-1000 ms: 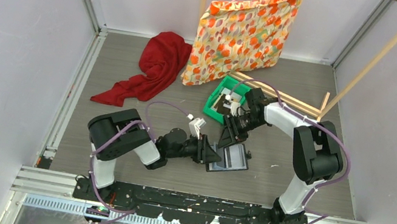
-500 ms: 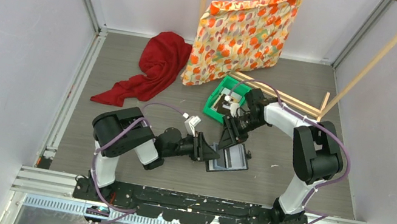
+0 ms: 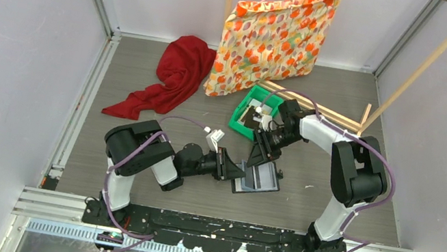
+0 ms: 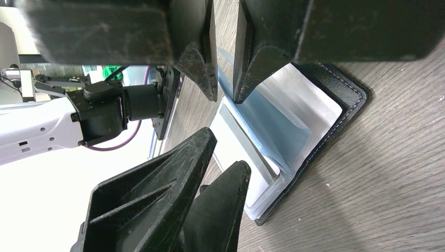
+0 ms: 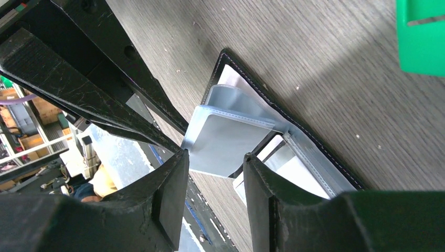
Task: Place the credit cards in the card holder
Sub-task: Turn over the card slot in the card holder.
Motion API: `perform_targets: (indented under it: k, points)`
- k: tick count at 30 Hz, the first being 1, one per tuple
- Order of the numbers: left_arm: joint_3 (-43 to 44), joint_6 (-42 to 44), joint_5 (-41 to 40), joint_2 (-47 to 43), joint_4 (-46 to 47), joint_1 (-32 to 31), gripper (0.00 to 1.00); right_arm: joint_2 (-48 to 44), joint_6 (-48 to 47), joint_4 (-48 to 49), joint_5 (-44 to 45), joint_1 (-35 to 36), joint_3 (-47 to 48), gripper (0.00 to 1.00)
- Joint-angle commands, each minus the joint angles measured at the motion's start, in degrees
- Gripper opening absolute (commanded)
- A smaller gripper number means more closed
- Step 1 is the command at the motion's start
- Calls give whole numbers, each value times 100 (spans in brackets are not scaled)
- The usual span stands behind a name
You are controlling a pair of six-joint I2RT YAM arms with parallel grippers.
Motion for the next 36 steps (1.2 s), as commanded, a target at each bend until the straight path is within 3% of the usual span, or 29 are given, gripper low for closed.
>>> perform_targets:
  k: [1, 17, 22, 28, 30, 36]
  points:
    - [29, 75, 83, -44, 425, 23, 18, -211, -57, -59, -152, -21, 125, 48]
    - [257, 20, 232, 114, 425, 23, 16, -222, -91, -88, -332, -39, 127, 52]
    - [382, -174, 245, 256, 425, 23, 17, -618, -686, -332, -542, -38, 112, 54]
    - [379, -277, 184, 232, 425, 23, 18, -998, -1383, -353, -8, -24, -107, 56]
    - [393, -312, 175, 266, 425, 23, 18, -1029, -1196, -178, 115, -29, -171, 57]
    - [459, -380, 216, 421, 425, 14, 18, -807, 604, 937, 398, -26, -276, 56]
